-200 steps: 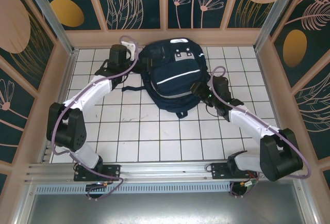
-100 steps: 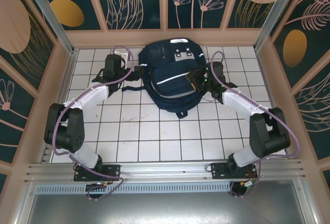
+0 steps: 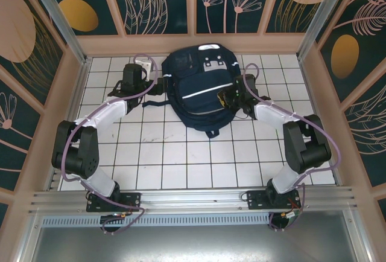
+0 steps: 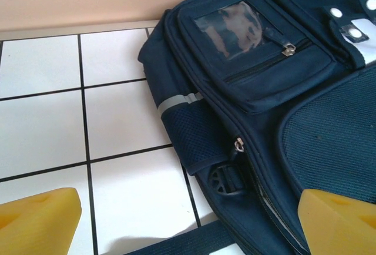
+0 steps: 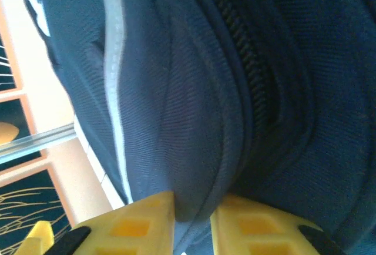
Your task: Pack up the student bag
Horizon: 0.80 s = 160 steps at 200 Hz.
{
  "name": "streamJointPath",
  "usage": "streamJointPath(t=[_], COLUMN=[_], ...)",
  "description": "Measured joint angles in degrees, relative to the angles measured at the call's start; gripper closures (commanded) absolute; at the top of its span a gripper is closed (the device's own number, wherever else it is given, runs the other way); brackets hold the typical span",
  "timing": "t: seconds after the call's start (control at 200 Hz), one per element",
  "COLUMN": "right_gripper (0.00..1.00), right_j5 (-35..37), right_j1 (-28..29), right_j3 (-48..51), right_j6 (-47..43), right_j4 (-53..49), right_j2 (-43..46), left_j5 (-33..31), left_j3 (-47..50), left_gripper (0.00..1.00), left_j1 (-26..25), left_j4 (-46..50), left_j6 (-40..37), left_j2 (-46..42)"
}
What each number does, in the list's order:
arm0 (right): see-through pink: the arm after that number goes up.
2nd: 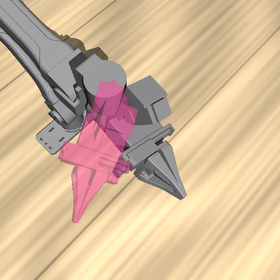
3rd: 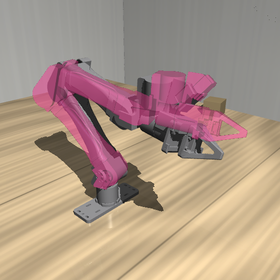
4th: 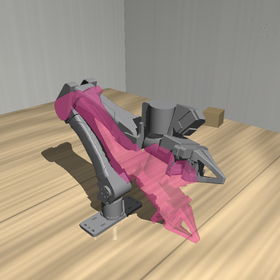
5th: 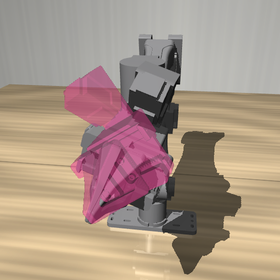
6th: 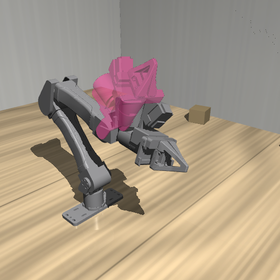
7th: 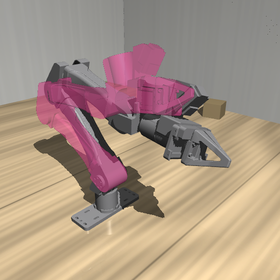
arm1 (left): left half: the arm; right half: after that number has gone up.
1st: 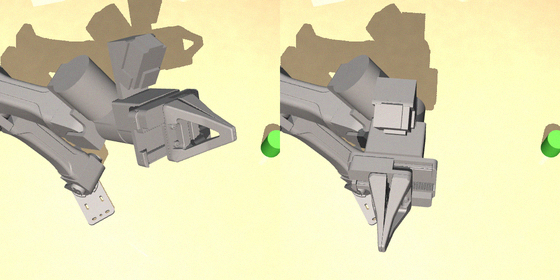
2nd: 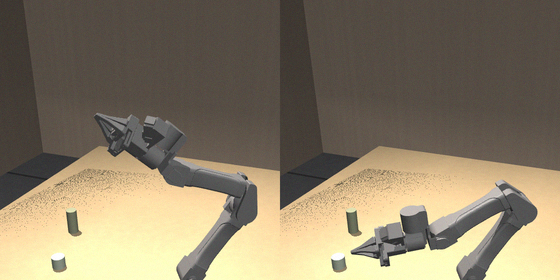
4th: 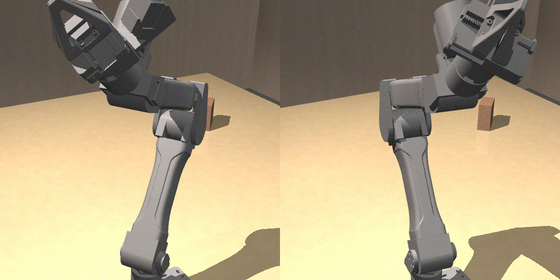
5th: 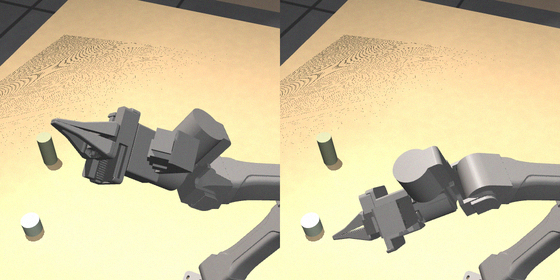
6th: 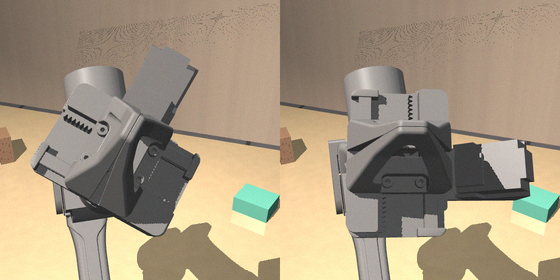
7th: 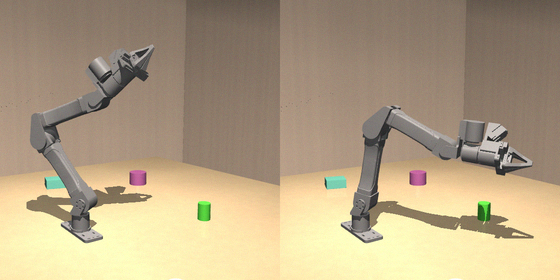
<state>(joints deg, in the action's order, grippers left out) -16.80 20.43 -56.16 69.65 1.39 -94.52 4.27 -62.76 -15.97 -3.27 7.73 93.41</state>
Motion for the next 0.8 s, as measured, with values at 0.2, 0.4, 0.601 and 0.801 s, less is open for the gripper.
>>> streamJointPath(t=[0.2,0.4,0.601,0.801], right_gripper=[0.96,0.96,0.96,0.96], right_j5=[2.19,3.39,3.21,2.21], right_j1=[-0.98,-4.76,-6.99,-6.99], right_j3=[-1.14,-1.11,-1.49,-1.75], right_j6=[-2.40,-6.19,-8.35,-9.16], right_j4=[-1.16,-1.88,-2.12,-2.16], right_j2=[-0.26,0.72,0.70,0.59], left_j5=[3.48,8.31,14.23,24.33], left_j3=[0.48,0.42,0.28,-6.56], left_gripper=[0.16,0.34,0.39,0.51], left_j1=[0.00,0.00,0.00,-0.11], left_j4=[-0.11,-0.57,-0.87,0.46], left_j6=[-1.51,-2.05,-4.09,-3.48], left_j2=[0.09,3.39,9.29,16.22])
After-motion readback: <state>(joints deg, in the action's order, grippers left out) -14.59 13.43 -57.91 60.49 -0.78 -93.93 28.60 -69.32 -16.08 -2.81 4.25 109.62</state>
